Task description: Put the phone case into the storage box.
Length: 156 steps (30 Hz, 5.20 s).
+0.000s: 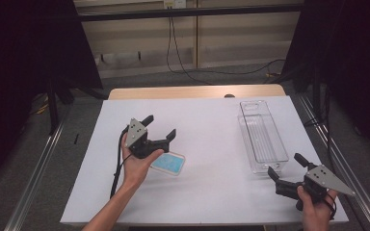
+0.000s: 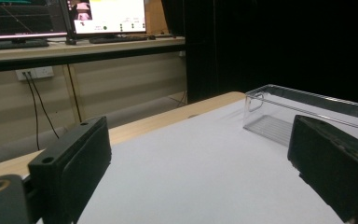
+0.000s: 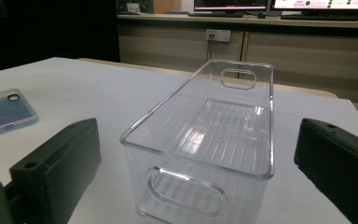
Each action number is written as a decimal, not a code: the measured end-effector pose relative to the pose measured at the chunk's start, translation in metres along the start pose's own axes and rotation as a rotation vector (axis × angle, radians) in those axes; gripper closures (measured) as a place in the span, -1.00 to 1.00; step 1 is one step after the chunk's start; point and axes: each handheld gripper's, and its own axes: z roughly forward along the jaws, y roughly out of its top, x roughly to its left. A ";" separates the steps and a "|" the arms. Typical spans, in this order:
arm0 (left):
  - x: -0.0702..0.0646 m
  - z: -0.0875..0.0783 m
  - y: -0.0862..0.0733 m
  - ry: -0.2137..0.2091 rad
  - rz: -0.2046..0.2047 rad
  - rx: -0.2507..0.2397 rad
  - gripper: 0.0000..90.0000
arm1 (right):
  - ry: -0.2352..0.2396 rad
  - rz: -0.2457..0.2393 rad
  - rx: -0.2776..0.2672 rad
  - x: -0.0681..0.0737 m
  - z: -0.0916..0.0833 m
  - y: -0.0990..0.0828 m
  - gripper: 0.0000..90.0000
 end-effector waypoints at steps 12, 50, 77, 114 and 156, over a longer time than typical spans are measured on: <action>-0.001 0.008 -0.009 -0.014 -0.026 0.044 -0.81 | 0.003 0.001 -0.001 0.000 -0.001 0.000 -1.00; -0.001 0.011 -0.007 -0.139 -0.032 0.112 1.00 | 0.004 -0.008 -0.002 0.000 -0.003 0.000 -1.00; 0.008 0.040 -0.006 -0.178 -0.071 0.498 1.00 | -0.005 -0.007 0.000 -0.001 -0.004 0.000 -1.00; -0.003 0.066 -0.037 -0.192 -0.131 0.789 1.00 | 0.006 -0.009 0.001 -0.001 -0.004 0.000 -1.00; -0.005 0.055 -0.042 -0.242 -0.109 0.810 1.00 | 0.002 -0.009 0.006 -0.001 -0.007 -0.001 -1.00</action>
